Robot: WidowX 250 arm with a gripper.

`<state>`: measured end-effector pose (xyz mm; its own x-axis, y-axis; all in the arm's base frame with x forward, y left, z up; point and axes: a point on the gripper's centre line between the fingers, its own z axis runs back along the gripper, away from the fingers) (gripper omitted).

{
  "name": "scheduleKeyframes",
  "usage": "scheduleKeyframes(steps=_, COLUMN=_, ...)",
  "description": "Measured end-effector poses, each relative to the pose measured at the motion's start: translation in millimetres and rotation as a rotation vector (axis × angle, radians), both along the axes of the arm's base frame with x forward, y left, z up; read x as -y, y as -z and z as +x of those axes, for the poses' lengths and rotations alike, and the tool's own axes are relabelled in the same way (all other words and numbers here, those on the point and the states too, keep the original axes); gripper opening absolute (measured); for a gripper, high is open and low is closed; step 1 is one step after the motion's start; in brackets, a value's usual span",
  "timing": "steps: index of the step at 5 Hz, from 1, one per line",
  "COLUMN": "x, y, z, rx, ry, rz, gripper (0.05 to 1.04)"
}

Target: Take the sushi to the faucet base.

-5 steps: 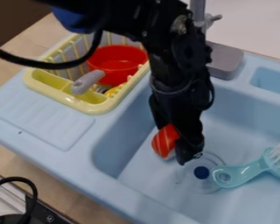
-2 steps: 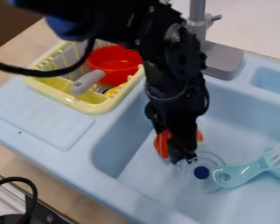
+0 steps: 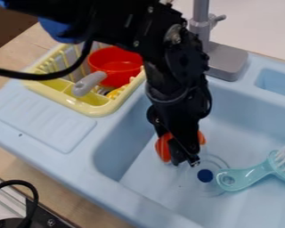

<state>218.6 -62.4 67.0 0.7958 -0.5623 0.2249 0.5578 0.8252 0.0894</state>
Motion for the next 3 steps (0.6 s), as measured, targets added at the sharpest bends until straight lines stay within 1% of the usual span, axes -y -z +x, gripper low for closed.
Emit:
scheduleKeyframes(steps=1, x=2.2, y=-9.5, z=-0.2, rx=0.013, ry=-0.017, rz=-0.017, gripper=0.548)
scheduleKeyframes(steps=2, x=8.3, y=-22.4, z=6.8, rx=0.038, ry=-0.03, rz=-0.043, gripper=0.548)
scheduleKeyframes(steps=3, x=14.4, y=-38.8, z=14.1, rx=0.08, ry=-0.048, rz=-0.047, gripper=0.548)
